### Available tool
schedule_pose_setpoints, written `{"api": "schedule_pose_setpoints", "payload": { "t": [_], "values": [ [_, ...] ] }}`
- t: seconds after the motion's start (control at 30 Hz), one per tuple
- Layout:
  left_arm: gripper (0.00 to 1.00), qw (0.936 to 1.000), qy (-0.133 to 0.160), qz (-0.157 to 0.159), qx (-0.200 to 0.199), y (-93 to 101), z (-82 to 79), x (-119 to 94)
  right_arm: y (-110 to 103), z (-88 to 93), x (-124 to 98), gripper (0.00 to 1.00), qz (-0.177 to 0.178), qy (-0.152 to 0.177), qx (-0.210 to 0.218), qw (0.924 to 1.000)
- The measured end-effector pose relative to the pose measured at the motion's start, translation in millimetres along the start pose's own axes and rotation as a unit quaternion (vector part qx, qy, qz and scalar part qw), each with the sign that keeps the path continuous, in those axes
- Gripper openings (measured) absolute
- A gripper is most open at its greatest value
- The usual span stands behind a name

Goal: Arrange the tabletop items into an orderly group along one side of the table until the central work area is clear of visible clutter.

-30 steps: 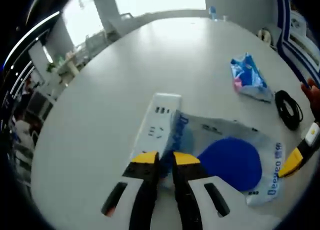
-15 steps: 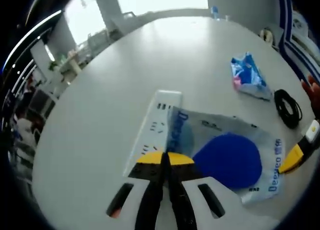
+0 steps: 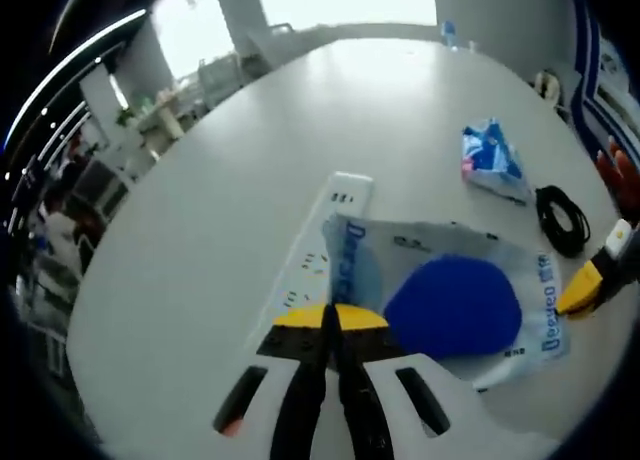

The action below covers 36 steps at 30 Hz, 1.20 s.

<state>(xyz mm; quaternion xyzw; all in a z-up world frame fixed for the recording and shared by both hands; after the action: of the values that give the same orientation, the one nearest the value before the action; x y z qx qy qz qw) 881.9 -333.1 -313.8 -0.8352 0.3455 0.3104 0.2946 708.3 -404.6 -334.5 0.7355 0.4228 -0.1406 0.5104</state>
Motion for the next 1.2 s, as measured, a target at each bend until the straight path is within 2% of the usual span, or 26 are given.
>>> {"api": "schedule_pose_setpoints", "payload": {
  "t": [0.2,0.27,0.43,0.53,0.8,1.07,1.2],
  "values": [
    [0.0,0.9998,-0.006,-0.009,-0.016,2.3,10.8,-20.9,3.8,6.1,-18.7,0.02,0.0,-0.002,-0.012,0.9999],
    [0.0,0.9997,-0.005,-0.01,-0.022,4.8,12.4,-27.9,7.7,6.7,-27.9,0.02,-0.001,0.01,-0.019,0.9998],
    [0.0,0.9992,-0.004,-0.02,-0.035,7.9,15.4,-41.9,17.9,8.5,-43.6,0.02,-0.005,0.038,-0.002,0.9993],
    [0.0,0.9971,0.006,-0.029,-0.07,10.6,13.5,-54.7,21.9,8.3,-52.1,0.02,-0.009,0.045,-0.019,0.9988],
    [0.0,0.9957,-0.005,-0.037,-0.084,28.8,20.9,-72.4,26.2,25.2,-69.7,0.02,-0.031,0.052,-0.06,0.9964],
    [0.0,0.9937,-0.028,-0.05,-0.096,45.8,32.6,-74.1,23.3,40.2,-68.1,0.02,-0.049,0.043,-0.072,0.9952],
    [0.0,0.9933,-0.041,-0.056,-0.092,46.9,36.8,-67.1,4.4,37.5,-56.6,0.02,-0.074,0.034,-0.099,0.9918]
  ]
}}
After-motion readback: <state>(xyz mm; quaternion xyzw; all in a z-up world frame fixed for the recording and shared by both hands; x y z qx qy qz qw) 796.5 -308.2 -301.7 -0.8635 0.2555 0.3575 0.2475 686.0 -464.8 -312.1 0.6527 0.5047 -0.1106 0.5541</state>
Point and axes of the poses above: the point that each gripper's makers call its tool centre point, and the gripper's own axes: x roughly forward along the fingers, y roughly to its right, z roughly out of its underside, the point moved 3 cm from there along -x, roughly backward along the fingers, and after that the axes turned 9 degrees about -z, right-handed, at the moved point
